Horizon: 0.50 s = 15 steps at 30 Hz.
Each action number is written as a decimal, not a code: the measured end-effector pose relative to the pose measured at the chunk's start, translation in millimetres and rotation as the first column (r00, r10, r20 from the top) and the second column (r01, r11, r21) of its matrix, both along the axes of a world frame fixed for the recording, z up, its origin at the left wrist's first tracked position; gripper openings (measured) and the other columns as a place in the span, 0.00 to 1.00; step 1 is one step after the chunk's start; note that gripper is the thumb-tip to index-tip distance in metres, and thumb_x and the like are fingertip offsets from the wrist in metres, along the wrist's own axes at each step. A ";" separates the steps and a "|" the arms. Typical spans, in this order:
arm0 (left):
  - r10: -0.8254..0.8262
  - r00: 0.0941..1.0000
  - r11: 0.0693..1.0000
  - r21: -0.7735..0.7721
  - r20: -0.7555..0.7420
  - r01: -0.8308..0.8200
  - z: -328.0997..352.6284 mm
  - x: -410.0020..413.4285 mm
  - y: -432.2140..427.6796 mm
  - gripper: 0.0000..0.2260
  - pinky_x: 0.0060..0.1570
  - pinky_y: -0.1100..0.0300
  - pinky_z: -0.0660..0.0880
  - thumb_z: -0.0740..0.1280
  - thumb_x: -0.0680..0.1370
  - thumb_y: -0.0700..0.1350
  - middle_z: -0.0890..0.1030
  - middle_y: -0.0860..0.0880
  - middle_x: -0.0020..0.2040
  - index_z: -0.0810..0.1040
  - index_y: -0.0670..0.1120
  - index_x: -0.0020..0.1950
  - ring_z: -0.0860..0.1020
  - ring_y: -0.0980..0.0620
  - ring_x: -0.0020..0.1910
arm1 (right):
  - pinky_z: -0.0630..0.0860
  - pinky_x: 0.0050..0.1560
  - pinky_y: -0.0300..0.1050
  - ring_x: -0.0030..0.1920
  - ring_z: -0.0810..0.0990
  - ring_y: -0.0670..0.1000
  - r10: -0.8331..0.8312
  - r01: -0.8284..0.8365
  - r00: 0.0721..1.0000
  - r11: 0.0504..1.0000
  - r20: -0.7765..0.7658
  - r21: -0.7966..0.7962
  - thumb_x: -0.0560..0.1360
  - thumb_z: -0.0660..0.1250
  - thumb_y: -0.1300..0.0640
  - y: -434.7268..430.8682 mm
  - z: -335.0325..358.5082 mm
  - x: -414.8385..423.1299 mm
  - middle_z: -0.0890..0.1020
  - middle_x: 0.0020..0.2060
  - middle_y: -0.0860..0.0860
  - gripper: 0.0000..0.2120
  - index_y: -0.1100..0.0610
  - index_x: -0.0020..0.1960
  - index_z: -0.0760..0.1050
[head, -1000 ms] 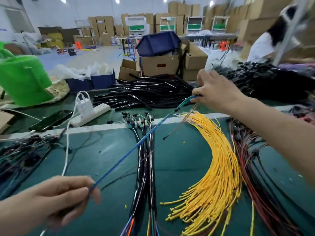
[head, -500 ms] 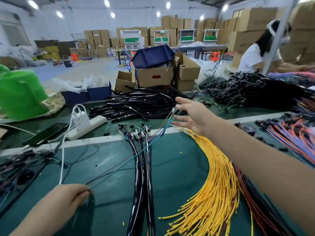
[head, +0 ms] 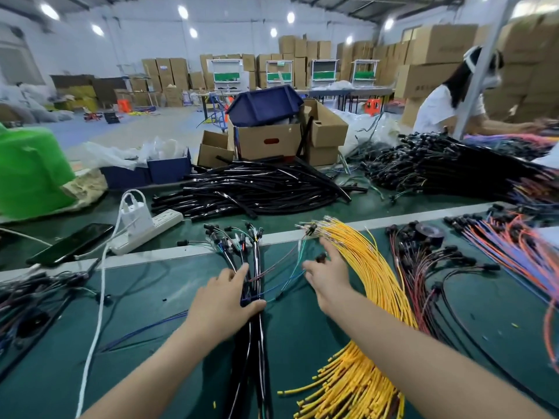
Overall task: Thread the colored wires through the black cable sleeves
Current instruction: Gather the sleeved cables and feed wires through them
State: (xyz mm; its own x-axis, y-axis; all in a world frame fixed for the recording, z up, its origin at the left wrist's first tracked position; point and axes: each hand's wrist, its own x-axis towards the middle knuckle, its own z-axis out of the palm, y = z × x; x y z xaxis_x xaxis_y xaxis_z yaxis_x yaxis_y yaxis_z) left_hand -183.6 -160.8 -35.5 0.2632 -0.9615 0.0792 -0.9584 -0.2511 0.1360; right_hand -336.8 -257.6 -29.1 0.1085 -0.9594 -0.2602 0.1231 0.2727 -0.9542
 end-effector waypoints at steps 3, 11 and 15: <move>0.009 0.998 0.998 -0.063 -0.054 -0.013 -4.1 1.2 -5.3 0.27 0.51 0.55 0.74 0.62 0.76 0.63 0.71 0.52 0.59 0.66 0.52 0.70 0.75 0.48 0.56 | 0.77 0.52 0.46 0.51 0.81 0.55 -0.083 0.074 0.992 0.994 0.100 0.086 0.76 0.64 0.69 9.0 -11.7 0.2 0.76 0.62 0.57 0.35 0.47 0.76 0.55; -0.136 0.972 0.973 -0.212 -0.191 0.094 -3.5 -7.7 1.8 0.10 0.52 0.52 0.72 0.64 0.79 0.45 0.79 0.46 0.49 0.82 0.47 0.57 0.77 0.45 0.50 | 0.73 0.23 0.37 0.27 0.75 0.51 0.117 -0.114 0.993 0.957 0.004 0.268 0.80 0.61 0.57 28.0 0.9 30.2 0.77 0.38 0.58 0.10 0.65 0.52 0.70; -0.233 0.939 0.880 -0.466 -0.252 0.093 5.6 -15.2 12.4 0.07 0.40 0.70 0.67 0.71 0.74 0.36 0.83 0.45 0.40 0.85 0.43 0.50 0.79 0.50 0.38 | 0.71 0.27 0.41 0.25 0.73 0.50 0.068 -0.046 0.995 0.967 -0.079 0.249 0.80 0.60 0.52 24.5 0.2 33.1 0.74 0.33 0.56 0.14 0.65 0.53 0.71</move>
State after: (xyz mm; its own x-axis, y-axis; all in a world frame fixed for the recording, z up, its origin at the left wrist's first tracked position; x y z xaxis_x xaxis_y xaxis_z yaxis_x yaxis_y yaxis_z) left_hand -198.7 -148.4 -29.9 0.1836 -0.8744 0.4491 -0.8786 0.0588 0.4739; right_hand -303.7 -233.1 -28.9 0.1279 -0.8572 -0.4989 0.0211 0.5053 -0.8627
